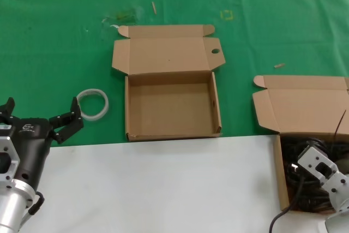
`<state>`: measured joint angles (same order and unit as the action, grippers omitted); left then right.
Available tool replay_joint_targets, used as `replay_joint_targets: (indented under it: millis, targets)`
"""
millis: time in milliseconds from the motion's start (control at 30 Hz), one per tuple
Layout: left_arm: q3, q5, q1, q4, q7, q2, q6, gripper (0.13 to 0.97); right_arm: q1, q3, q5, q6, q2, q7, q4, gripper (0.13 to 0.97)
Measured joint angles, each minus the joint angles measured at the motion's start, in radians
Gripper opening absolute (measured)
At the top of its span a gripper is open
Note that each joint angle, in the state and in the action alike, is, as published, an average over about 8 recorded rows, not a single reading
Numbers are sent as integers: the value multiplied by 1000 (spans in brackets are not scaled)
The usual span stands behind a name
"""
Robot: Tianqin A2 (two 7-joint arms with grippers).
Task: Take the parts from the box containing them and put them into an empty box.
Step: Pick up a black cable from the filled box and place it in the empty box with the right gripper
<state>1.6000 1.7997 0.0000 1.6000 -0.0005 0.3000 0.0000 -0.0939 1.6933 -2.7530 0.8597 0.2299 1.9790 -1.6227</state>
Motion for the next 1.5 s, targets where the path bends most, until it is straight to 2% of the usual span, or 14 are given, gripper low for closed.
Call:
replay_joint_targets:
  millis: [300, 600, 1000, 1267, 1500]
  targets:
    - [0, 0, 0, 0, 0, 0, 0, 966, -10, 34, 0, 85, 0, 20, -141, 164]
    - [0, 0, 0, 0, 0, 0, 0, 966, -82, 144, 0, 128, 0, 19, -220, 164]
    - [0, 0, 0, 0, 0, 0, 0, 966, -273, 377, 0, -9, -1, -99, -24, 164]
    - [0, 0, 0, 0, 0, 0, 0, 966, -375, 553, 0, -102, 0, -253, 104, 164]
    - [0, 0, 0, 0, 0, 0, 0, 966, -446, 704, 0, -147, 1, -412, 162, 164]
